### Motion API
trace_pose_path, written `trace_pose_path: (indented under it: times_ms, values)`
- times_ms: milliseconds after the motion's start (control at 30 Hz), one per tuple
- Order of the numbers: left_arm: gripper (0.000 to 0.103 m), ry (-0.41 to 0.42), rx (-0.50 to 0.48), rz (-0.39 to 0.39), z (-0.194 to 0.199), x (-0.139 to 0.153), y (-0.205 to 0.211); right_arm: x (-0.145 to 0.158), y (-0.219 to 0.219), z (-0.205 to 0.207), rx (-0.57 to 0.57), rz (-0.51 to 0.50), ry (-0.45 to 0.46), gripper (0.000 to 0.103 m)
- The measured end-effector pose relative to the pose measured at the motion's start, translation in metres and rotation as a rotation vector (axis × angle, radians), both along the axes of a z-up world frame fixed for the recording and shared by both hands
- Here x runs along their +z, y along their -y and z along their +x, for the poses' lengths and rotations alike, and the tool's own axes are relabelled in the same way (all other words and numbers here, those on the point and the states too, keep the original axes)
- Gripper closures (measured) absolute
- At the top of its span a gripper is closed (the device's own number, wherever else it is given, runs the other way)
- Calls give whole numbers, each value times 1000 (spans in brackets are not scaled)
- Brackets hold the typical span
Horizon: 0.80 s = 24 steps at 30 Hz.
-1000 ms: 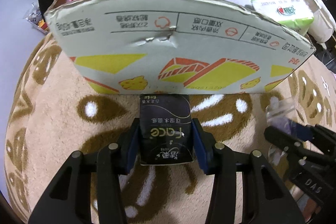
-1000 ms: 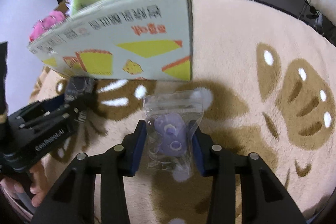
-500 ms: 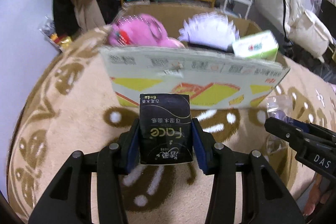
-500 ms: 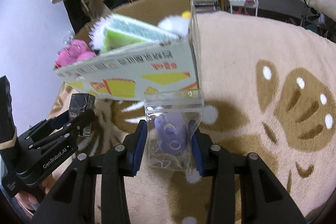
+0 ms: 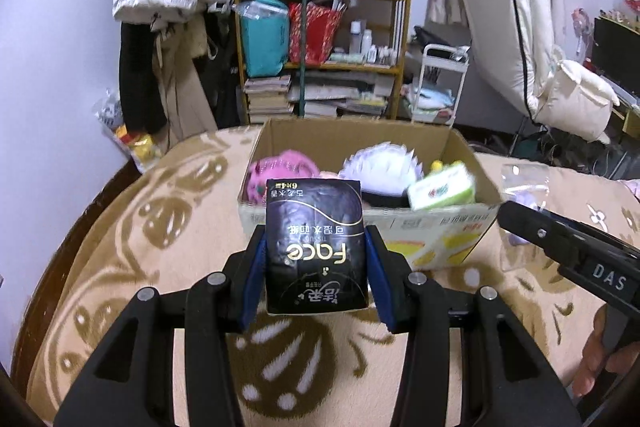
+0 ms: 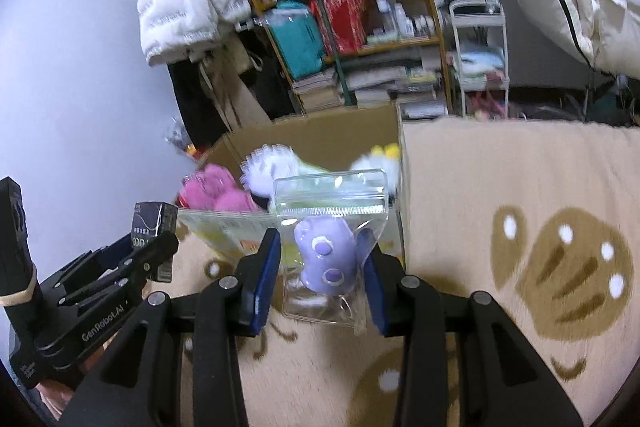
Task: Organize soft objects
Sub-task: 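Lift the black pack and clear bag over the box and release them inside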
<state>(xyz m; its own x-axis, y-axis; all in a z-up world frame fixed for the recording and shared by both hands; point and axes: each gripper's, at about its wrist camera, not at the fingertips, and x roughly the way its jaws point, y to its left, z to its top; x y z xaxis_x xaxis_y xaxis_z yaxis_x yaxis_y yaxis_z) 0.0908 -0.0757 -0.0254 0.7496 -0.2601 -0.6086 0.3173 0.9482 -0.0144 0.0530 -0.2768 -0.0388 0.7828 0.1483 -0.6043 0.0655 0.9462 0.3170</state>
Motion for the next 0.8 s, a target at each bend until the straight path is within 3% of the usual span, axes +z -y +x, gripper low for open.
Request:
trace_pose_path:
  times_ms: [167,333,500,800]
  values:
    - [58,55,-12,65,12,10,11,12,1,13,4,-5,44,61]
    - [58,53,-24,31,33,21,16,17,6,31,6,-24,54,61]
    - [58,70,-47,65,56,23,27,25,10,53,25,-38,72,61]
    - [57,4,-46,65,97,12,37,17,17,90,38,-64,22,59]
